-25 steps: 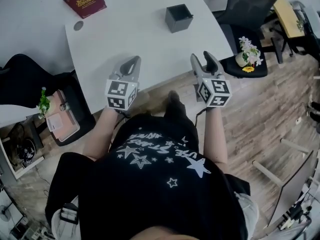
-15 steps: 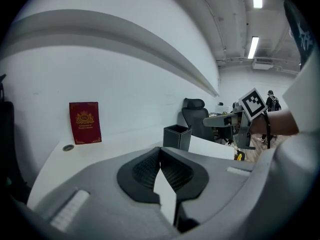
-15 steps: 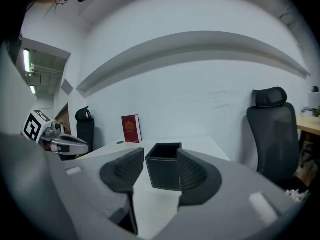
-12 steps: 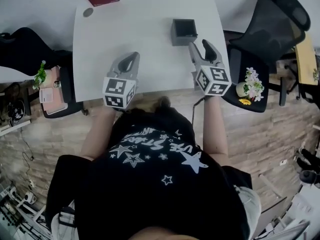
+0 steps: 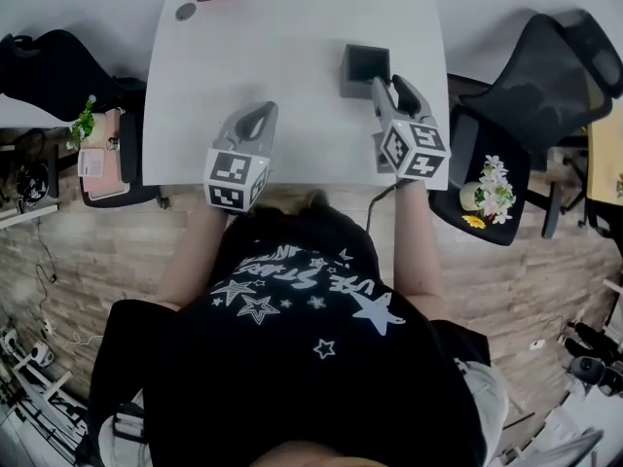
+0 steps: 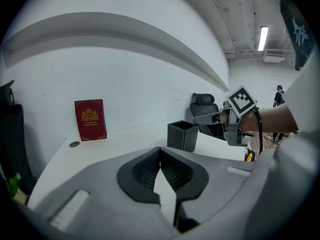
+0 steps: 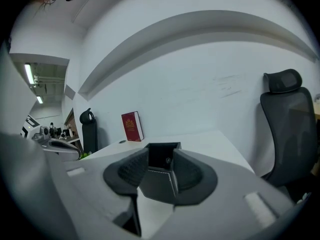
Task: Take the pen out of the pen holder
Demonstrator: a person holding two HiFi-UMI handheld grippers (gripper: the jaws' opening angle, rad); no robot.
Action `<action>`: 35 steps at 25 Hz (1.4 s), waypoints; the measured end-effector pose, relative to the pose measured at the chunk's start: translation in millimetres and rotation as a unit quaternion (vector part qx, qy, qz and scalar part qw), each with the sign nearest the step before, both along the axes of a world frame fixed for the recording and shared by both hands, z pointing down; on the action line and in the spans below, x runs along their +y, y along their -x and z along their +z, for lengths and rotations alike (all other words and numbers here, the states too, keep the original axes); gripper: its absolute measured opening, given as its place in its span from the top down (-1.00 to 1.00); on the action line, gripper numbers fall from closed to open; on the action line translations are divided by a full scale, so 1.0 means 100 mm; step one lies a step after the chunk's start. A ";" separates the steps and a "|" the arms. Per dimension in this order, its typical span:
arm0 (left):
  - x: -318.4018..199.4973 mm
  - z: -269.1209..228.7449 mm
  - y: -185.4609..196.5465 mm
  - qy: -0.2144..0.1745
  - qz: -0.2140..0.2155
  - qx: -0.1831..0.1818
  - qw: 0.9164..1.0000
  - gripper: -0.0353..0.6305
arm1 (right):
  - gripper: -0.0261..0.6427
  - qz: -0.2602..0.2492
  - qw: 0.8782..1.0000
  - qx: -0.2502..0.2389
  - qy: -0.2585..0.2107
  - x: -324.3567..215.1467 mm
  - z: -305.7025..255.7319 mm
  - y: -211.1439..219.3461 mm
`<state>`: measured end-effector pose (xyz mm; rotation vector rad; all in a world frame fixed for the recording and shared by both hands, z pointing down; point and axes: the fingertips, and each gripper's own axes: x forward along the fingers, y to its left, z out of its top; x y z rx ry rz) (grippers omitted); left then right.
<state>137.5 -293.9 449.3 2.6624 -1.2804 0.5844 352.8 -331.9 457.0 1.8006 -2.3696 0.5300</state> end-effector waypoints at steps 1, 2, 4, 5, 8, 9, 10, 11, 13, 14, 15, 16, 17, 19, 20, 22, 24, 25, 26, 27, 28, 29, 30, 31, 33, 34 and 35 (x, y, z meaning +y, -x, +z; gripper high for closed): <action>0.01 0.00 -0.01 -0.001 -0.001 -0.001 1.000 0.86 | 0.49 -0.004 1.000 0.001 0.001 -0.01 0.01 0.01; 0.01 0.01 -0.03 -0.002 -0.001 -0.001 1.000 0.86 | 0.51 -0.007 1.000 0.002 0.002 -0.02 0.01 0.02; 0.02 0.01 -0.05 -0.003 -0.004 0.002 1.000 0.86 | 0.52 -0.012 1.000 0.006 0.003 -0.03 0.02 0.03; 0.02 0.02 -0.05 -0.003 -0.006 0.004 1.000 0.86 | 0.52 -0.013 1.000 0.008 0.004 -0.04 0.03 0.03; 0.02 0.05 -0.01 -0.004 -0.015 0.007 1.000 0.86 | 0.65 -0.012 1.000 0.023 0.014 -0.06 0.06 0.02; 0.02 0.06 0.00 -0.003 -0.018 0.009 1.000 0.86 | 0.68 -0.011 0.999 0.028 0.018 -0.07 0.07 0.02; 0.02 0.07 0.01 -0.003 -0.021 0.011 1.000 0.86 | 0.73 -0.010 0.999 0.032 0.021 -0.08 0.07 0.02; 0.03 0.09 0.02 -0.002 -0.024 0.012 1.000 0.86 | 0.79 -0.010 0.999 0.032 0.023 -0.08 0.08 0.02; 0.04 0.10 0.03 -0.001 -0.028 0.013 1.000 0.86 | 0.80 -0.013 0.999 0.028 0.024 -0.10 0.07 0.03; 0.04 0.11 0.03 0.000 -0.030 0.014 0.999 0.86 | 0.81 -0.016 0.999 0.027 0.024 -0.10 0.06 0.05; 0.05 0.12 0.04 0.000 -0.031 0.015 0.999 0.86 | 0.81 -0.019 0.999 0.028 0.023 -0.10 0.05 0.07; 0.05 0.12 0.05 -0.001 -0.031 0.016 0.999 0.86 | 0.81 -0.023 0.999 0.029 0.021 -0.11 0.04 0.10; 0.05 0.12 0.06 -0.001 -0.031 0.016 0.999 0.86 | 0.81 -0.026 0.999 0.030 0.019 -0.11 0.02 0.13; 0.06 0.10 0.10 -0.004 -0.029 0.017 0.999 0.86 | 0.81 -0.027 0.999 0.031 0.014 -0.10 -0.02 0.18; 0.06 0.09 0.14 -0.005 -0.028 0.018 0.999 0.86 | 0.82 -0.025 0.999 0.032 0.010 -0.09 -0.05 0.21; 0.06 0.07 0.22 -0.008 -0.027 0.021 0.999 0.86 | 0.82 -0.020 0.999 0.035 0.002 -0.07 -0.12 0.24; 0.04 0.05 0.32 -0.009 -0.027 0.025 0.999 0.86 | 0.82 -0.012 0.999 0.040 -0.009 -0.06 -0.21 0.27; 0.03 0.04 0.37 -0.009 -0.026 0.027 0.999 0.86 | 0.82 -0.005 0.999 0.044 -0.015 -0.06 -0.27 0.28; 0.03 0.03 0.43 -0.009 -0.024 0.030 0.999 0.86 | 0.82 0.003 0.999 0.048 -0.021 -0.05 -0.34 0.29; 0.02 0.02 0.47 -0.008 -0.021 0.033 0.999 0.86 | 0.82 0.011 0.998 0.051 -0.028 -0.04 -0.40 0.30; 0.02 0.01 0.51 -0.005 -0.016 0.036 0.999 0.86 | 0.82 0.020 0.998 0.054 -0.034 -0.03 -0.47 0.31; 0.02 0.01 0.55 -0.003 -0.010 0.040 0.999 0.86 | 0.82 0.028 0.997 0.057 -0.039 -0.01 -0.53 0.32; 0.02 0.00 0.58 -0.001 -0.003 0.043 0.999 0.86 | 0.82 0.038 0.996 0.061 -0.045 0.01 -0.60 0.32; 0.02 0.00 0.61 -0.001 0.005 0.045 0.999 0.86 | 0.82 0.048 0.995 0.065 -0.050 0.04 -0.66 0.32; 0.00 -0.03 0.68 -0.004 0.021 0.049 0.999 0.86 | 0.82 0.072 0.993 0.069 -0.060 0.11 -0.76 0.34; 0.00 -0.05 0.71 -0.004 0.029 0.051 0.998 0.86 | 0.82 0.084 0.992 0.069 -0.064 0.15 -0.81 0.35; 0.00 -0.06 0.75 -0.005 0.037 0.053 0.998 0.86 | 0.82 0.097 0.991 0.068 -0.067 0.20 -0.85 0.35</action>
